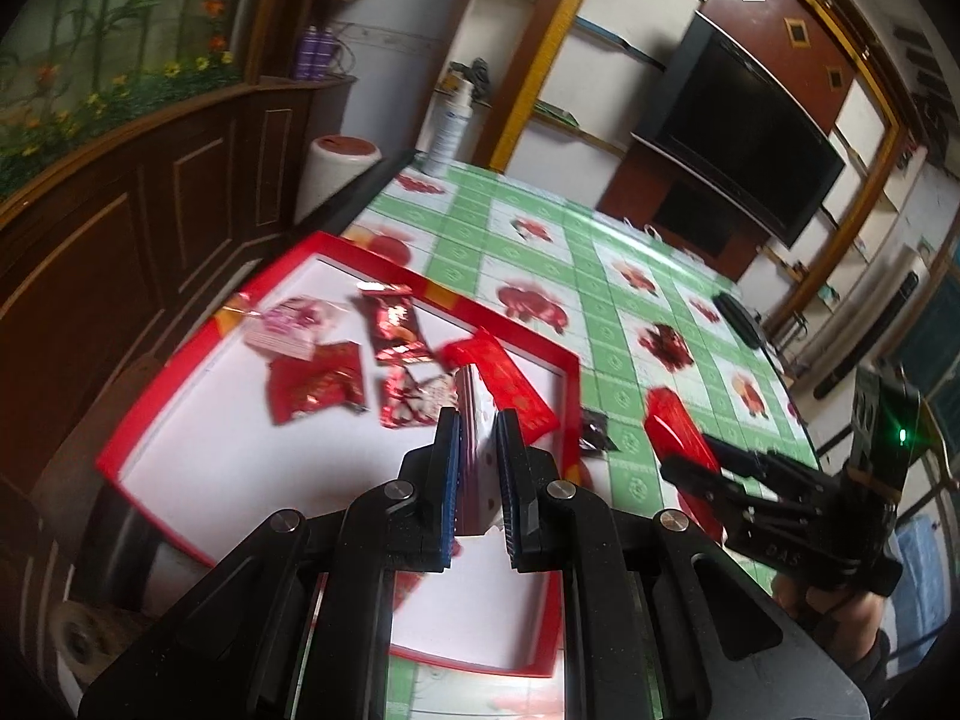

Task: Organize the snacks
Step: 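Lower the white dotted packet and long red bar into the tray and open both grippers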

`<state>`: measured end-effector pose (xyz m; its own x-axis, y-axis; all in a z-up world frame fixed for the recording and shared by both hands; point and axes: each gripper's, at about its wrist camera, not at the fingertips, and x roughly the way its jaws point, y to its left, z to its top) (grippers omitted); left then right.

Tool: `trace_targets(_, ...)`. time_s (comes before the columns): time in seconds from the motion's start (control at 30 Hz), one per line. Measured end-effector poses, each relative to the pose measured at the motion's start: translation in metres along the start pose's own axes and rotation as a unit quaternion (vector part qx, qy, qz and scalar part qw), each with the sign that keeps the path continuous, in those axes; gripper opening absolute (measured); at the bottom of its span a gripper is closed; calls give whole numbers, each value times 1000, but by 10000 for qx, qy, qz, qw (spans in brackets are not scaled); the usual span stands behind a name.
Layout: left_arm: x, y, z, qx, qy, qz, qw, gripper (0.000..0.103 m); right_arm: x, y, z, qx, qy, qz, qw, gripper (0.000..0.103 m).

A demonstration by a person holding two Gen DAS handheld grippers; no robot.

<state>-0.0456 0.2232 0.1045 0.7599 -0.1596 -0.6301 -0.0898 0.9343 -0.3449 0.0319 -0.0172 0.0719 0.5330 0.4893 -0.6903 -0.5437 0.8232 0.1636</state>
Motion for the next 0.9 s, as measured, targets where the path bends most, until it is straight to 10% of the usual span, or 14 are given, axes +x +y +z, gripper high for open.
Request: trace_targets(0.9,35,60,-12,-883,267,437,9948,11,72,83,5,-902,1010,325,9903,56)
